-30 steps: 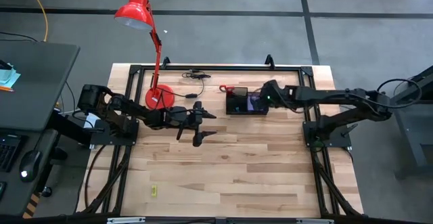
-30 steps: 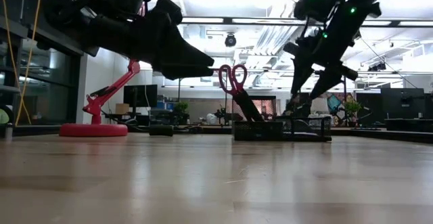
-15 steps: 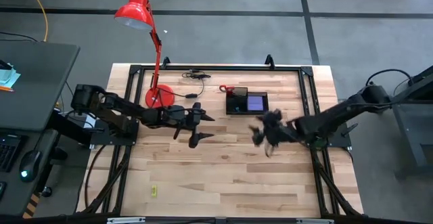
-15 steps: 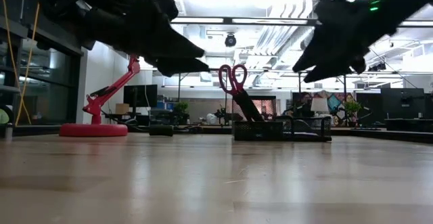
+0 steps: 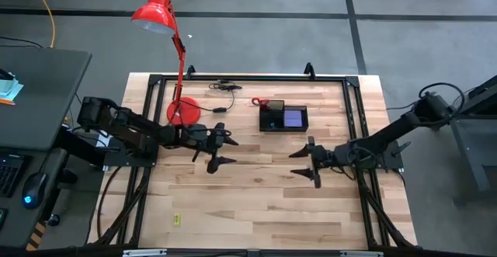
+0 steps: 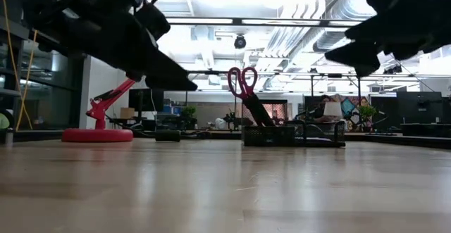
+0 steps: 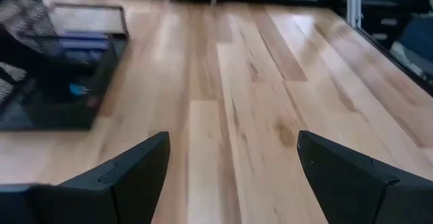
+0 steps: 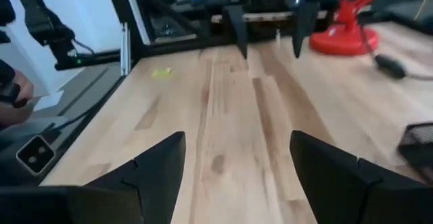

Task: Pick and place office supplies into organizer
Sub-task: Put the light green eraser into the black desk organizer

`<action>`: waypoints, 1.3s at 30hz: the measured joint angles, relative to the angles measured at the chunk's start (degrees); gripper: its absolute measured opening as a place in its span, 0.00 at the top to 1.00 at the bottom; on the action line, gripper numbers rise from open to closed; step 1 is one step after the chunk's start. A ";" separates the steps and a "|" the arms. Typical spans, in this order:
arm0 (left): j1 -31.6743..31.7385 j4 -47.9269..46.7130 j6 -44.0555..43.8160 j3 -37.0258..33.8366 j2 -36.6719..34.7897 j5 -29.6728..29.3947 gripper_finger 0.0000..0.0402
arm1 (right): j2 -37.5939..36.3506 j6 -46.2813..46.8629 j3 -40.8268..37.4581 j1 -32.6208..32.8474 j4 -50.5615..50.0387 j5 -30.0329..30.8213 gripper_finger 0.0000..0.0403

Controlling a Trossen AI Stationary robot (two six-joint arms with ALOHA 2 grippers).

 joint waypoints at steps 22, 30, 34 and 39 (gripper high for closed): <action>1.85 -33.12 -8.63 -6.38 -25.49 -0.70 0.23 | -44.16 -17.38 -2.37 -3.29 -33.08 20.59 0.36; -6.27 -41.34 -12.62 -6.23 -28.61 -6.94 0.23 | -45.03 -16.12 -2.37 -3.29 -33.22 23.19 0.36; -10.72 -45.84 -10.64 -4.97 -28.63 -2.09 0.23 | -45.03 -15.69 -2.37 -3.29 -33.22 23.19 0.36; -18.41 -41.53 -1.47 -4.92 -28.63 6.51 0.22 | -45.01 -15.70 -2.37 -3.29 -33.22 23.18 0.36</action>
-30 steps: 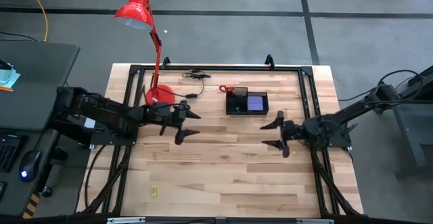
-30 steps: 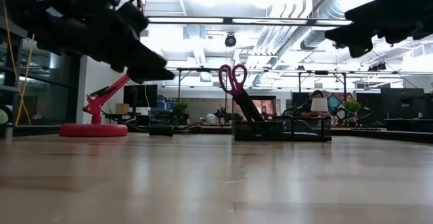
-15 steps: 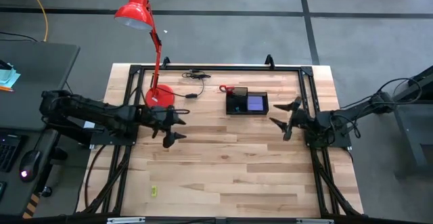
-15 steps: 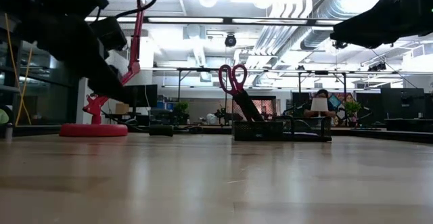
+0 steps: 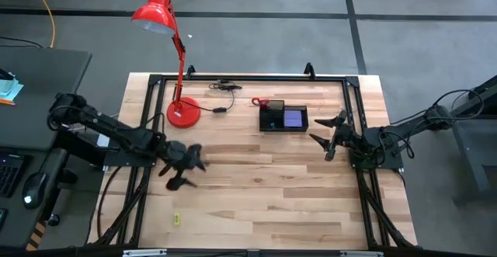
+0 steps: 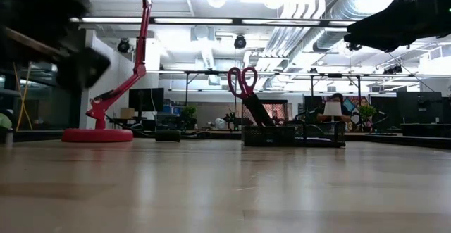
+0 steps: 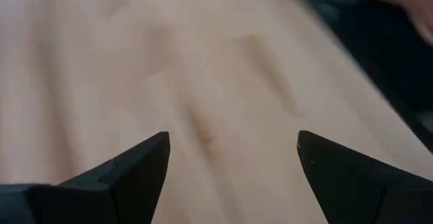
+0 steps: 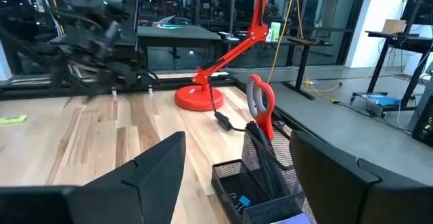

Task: Pick and place office supplies into organizer
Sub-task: Put the light green eraser into the black desk organizer

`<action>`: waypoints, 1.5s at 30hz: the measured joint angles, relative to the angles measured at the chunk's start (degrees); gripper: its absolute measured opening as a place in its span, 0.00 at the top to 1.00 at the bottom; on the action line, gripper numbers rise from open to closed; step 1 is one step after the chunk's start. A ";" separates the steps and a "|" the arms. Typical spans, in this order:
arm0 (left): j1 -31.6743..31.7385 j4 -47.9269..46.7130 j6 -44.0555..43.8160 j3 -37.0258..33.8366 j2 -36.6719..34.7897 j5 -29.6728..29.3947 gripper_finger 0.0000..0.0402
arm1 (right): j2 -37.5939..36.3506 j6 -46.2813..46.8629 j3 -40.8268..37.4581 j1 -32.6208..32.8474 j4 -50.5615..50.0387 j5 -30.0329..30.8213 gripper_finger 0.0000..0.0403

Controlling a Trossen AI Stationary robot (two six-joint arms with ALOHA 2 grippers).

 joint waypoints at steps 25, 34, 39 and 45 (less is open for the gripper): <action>-17.48 4.40 23.54 0.03 1.52 8.78 0.24 | 0.03 0.00 0.02 0.02 -0.26 0.01 0.36; -17.48 4.30 32.42 0.04 10.17 10.46 0.24 | 0.03 0.00 0.04 0.02 -0.56 0.01 0.36; -18.88 4.54 33.41 0.04 14.06 11.30 0.24 | 0.03 0.00 0.04 0.02 -0.75 0.01 0.36; -23.23 7.18 34.02 0.04 16.68 10.84 0.24 | 0.03 0.00 0.04 0.02 -1.56 0.03 0.36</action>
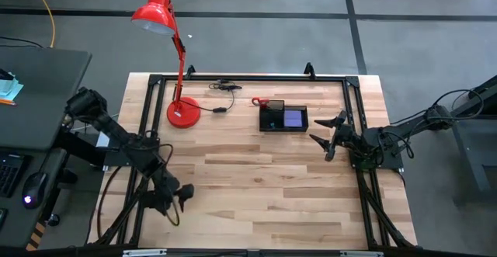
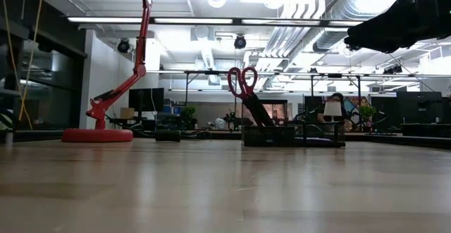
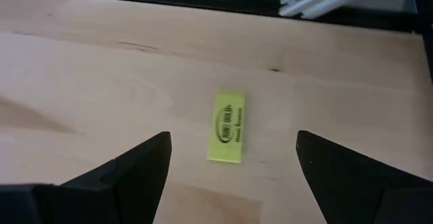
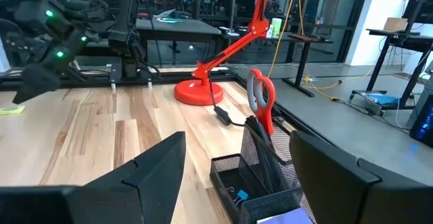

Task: Pick and place office supplies into organizer
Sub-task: Put the light green eraser into the black desk organizer

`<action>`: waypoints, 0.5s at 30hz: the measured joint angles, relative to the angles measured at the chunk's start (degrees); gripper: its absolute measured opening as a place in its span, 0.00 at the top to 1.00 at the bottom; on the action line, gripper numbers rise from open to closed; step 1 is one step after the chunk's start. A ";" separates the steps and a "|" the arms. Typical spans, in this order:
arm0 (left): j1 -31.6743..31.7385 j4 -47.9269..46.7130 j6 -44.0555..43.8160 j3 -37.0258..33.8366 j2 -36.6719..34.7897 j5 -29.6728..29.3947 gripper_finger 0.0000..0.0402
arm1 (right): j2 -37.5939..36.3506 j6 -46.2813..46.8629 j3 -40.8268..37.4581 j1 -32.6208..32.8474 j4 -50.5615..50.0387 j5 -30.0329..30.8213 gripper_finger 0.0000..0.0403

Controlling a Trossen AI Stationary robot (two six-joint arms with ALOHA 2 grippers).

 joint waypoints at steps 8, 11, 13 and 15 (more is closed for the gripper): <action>-1.96 2.60 -1.73 0.00 3.72 -3.15 0.24 | 0.00 0.00 0.00 0.00 -0.15 -0.01 0.36; -1.96 4.77 -2.87 0.00 5.24 -2.95 0.24 | 0.00 0.00 0.00 0.00 -0.50 -0.01 0.36; -1.96 6.17 -3.17 -0.02 6.13 -2.55 0.24 | 0.00 0.00 0.00 0.00 -0.69 -0.01 0.36; -1.96 7.54 -3.55 0.00 7.15 -1.41 0.24 | 0.00 0.00 0.00 0.00 -0.89 -0.01 0.36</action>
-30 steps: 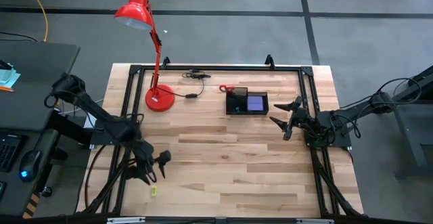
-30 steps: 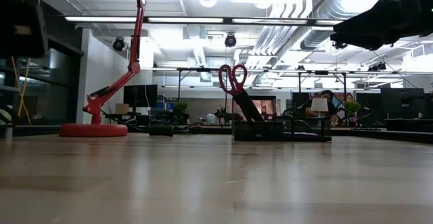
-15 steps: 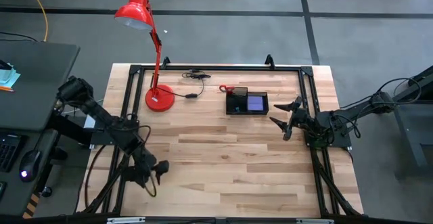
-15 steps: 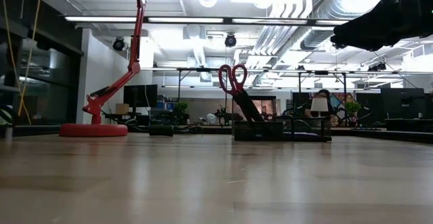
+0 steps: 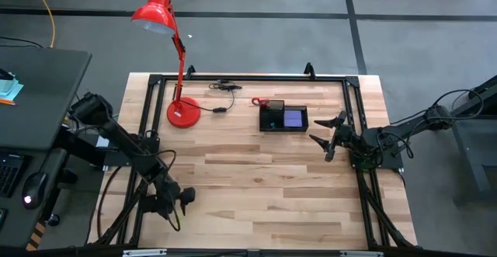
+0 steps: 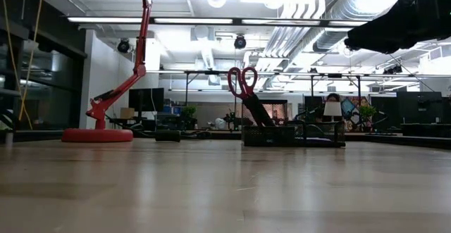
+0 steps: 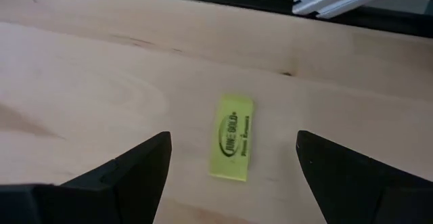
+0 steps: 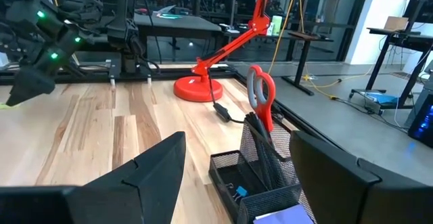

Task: Pick and place office supplies into organizer
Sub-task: Put the light green eraser into the black desk organizer

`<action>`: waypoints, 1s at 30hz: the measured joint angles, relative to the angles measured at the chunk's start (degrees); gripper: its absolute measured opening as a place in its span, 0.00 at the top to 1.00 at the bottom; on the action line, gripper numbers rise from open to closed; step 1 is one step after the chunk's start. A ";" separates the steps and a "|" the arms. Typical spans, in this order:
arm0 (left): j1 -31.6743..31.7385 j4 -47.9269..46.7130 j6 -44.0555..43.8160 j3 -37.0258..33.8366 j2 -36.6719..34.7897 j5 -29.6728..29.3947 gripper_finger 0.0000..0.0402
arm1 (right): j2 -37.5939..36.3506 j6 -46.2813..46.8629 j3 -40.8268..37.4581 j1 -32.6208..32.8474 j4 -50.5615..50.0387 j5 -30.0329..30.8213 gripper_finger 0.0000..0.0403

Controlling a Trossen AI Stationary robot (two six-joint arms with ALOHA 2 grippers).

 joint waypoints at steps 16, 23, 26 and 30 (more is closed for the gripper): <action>0.00 6.74 -2.62 0.02 6.85 2.13 0.28 | 0.00 0.00 0.00 0.00 -0.64 -0.01 0.36; 0.00 8.88 -4.17 0.00 7.34 2.13 0.40 | 0.00 0.00 0.00 0.00 -0.90 -0.01 0.36; 0.00 8.86 -4.17 -0.01 7.34 2.14 0.45 | 0.00 0.00 0.00 0.00 -0.92 -0.01 0.36; 0.00 9.29 -4.15 -0.02 7.34 2.13 0.52 | 0.00 0.00 0.00 0.00 -1.06 -0.01 0.36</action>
